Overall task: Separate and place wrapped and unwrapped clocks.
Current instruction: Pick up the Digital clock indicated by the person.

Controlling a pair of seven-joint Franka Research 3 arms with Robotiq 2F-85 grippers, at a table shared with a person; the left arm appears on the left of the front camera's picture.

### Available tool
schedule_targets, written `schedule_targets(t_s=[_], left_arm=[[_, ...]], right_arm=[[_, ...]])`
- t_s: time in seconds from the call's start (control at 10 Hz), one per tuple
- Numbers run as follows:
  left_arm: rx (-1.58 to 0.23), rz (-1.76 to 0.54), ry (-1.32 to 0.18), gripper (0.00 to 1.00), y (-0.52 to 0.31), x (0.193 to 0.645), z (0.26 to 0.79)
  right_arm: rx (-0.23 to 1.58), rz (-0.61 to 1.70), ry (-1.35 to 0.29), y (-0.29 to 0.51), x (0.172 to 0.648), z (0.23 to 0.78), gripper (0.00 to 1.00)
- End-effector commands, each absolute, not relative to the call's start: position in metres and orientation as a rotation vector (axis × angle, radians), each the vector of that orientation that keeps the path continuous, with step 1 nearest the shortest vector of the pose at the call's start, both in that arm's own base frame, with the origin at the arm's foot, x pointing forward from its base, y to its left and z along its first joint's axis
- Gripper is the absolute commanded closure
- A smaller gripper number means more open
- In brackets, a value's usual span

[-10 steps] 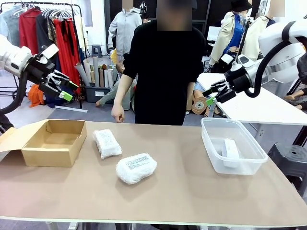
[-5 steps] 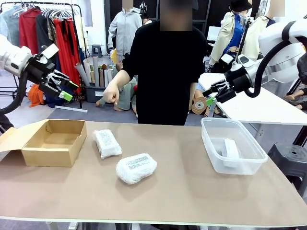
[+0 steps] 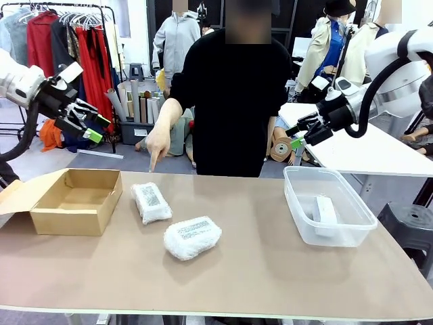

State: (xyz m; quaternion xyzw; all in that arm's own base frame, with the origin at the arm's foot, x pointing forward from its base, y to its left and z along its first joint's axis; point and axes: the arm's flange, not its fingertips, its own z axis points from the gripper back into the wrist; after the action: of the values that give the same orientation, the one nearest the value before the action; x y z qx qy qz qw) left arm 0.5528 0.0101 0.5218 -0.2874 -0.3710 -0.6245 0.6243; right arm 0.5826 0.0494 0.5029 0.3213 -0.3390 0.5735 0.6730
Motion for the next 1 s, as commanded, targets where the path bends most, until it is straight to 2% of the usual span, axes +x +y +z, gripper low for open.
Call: schedule_targets(t_s=[0.0, 0.9], left_arm=[[-0.656, -1.436, -0.85, 0.0, 0.0109, 0.5512, 0.523], [-0.656, -1.436, -0.85, 0.0, 0.0109, 0.5512, 0.523]], right_arm=[[0.716, 1.298, -0.761, 0.0496, 0.5826, 0.5028, 0.0], [0.716, 1.298, -0.761, 0.0496, 0.5826, 0.5028, 0.0]])
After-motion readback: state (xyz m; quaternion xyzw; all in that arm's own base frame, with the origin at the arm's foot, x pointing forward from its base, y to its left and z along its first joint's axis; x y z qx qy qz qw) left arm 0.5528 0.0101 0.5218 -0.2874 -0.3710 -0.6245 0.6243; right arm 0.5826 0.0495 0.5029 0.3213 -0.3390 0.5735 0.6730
